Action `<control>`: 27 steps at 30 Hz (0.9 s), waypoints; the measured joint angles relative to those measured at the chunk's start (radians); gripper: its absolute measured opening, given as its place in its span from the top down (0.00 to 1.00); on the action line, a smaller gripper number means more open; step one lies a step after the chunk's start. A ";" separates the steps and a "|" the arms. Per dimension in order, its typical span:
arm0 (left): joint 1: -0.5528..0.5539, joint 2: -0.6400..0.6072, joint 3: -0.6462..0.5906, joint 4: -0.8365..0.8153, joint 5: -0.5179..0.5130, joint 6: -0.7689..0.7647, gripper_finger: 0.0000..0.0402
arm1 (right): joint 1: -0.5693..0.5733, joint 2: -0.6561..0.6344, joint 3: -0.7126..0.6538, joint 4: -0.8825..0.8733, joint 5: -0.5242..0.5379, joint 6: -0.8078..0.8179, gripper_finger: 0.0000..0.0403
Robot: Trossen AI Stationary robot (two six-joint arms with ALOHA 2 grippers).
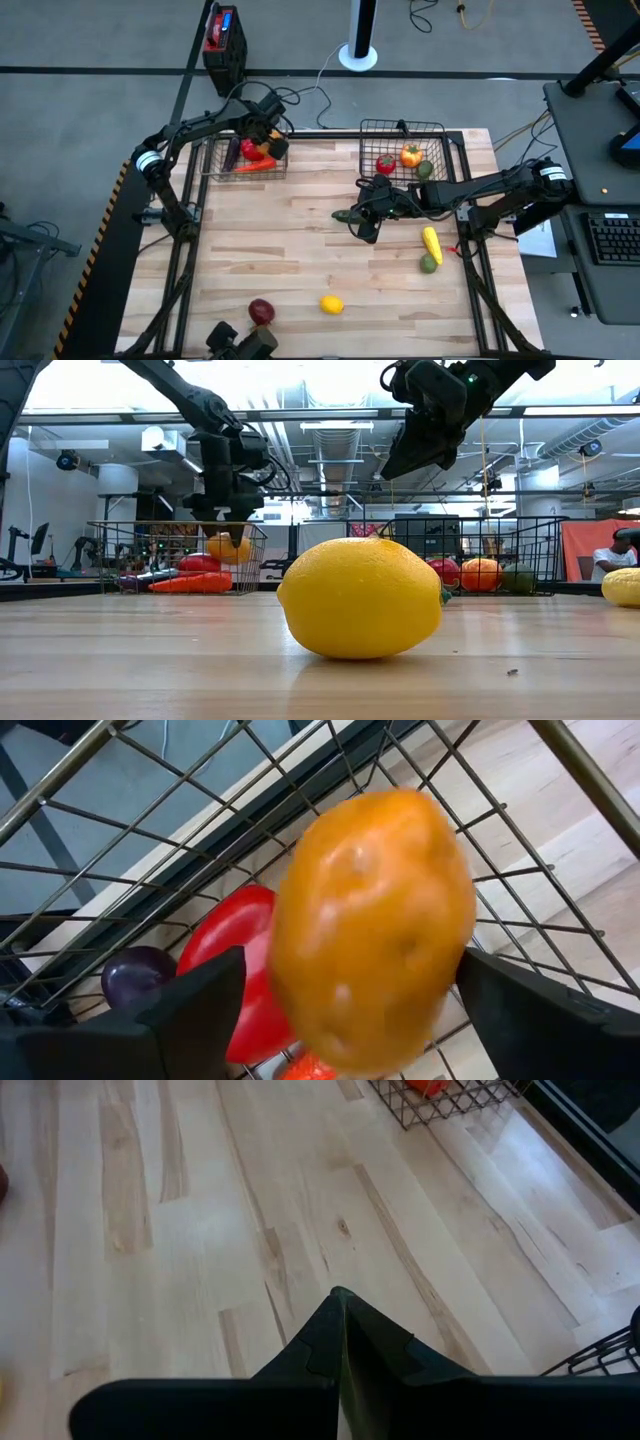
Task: Sort produce into baskets
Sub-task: Put the potato into the brown wire basket, then put the lime into the black wire basket
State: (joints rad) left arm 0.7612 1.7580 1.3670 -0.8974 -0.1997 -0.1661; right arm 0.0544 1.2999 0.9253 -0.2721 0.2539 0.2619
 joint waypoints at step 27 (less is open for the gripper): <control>-0.588 -0.381 -0.062 -0.049 -0.346 -0.202 0.15 | 0.127 -0.005 0.000 -0.174 -0.053 0.303 0.98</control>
State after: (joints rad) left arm 0.1729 1.3772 1.3048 -0.9465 -0.5457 -0.3684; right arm 0.1815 1.2953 0.9253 -0.4458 0.2012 0.5649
